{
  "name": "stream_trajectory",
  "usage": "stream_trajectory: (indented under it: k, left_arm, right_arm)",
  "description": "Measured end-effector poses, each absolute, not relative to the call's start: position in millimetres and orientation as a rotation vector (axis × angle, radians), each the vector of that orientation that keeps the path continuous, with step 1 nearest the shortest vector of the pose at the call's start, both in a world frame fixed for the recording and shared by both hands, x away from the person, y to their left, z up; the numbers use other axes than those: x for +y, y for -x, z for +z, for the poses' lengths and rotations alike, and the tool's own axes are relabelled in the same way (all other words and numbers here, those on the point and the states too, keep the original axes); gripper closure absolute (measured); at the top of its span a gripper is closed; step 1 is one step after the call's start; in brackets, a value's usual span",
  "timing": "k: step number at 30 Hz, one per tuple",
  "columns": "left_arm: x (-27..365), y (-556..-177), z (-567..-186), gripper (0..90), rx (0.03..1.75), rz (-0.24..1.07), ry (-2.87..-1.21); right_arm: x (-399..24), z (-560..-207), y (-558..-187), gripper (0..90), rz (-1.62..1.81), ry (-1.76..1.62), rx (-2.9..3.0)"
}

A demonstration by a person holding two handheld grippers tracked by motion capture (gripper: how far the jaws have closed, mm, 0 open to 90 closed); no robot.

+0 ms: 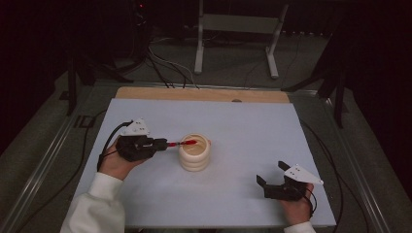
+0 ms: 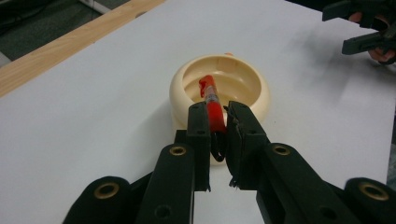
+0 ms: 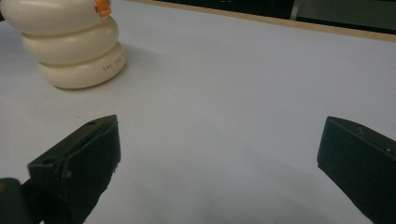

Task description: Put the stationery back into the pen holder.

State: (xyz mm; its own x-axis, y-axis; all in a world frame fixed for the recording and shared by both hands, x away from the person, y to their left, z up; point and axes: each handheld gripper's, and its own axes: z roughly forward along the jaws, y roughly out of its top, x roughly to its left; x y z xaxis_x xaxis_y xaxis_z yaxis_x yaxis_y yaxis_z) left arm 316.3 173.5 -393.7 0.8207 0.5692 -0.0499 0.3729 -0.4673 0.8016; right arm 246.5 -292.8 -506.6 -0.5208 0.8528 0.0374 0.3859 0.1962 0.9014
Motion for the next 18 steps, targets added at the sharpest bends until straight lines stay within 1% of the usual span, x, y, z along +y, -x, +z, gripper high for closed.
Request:
stream_trajectory:
  k: [18]
  left_arm:
    - [148.3, -329.8, -396.7, 80.7, 0.718, 0.280, -2.100]
  right_arm:
    - [-292.6, -506.8, -246.8, 0.1, 1.288, -1.152, 2.004]
